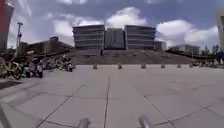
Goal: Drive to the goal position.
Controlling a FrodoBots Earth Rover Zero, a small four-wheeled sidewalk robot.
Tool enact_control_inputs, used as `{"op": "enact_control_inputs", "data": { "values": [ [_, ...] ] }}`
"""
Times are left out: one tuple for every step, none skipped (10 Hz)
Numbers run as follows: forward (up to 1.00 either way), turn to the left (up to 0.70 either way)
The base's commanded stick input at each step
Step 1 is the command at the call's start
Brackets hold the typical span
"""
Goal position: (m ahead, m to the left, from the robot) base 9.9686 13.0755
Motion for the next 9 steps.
{"op": "enact_control_inputs", "data": {
  "values": [
    [0.70, 0.00],
    [0.70, 0.00],
    [0.70, 0.00],
    [0.70, 0.00],
    [0.70, 0.00],
    [0.70, 0.00],
    [0.70, 0.00],
    [0.70, 0.00],
    [0.70, 0.00]
  ]
}}
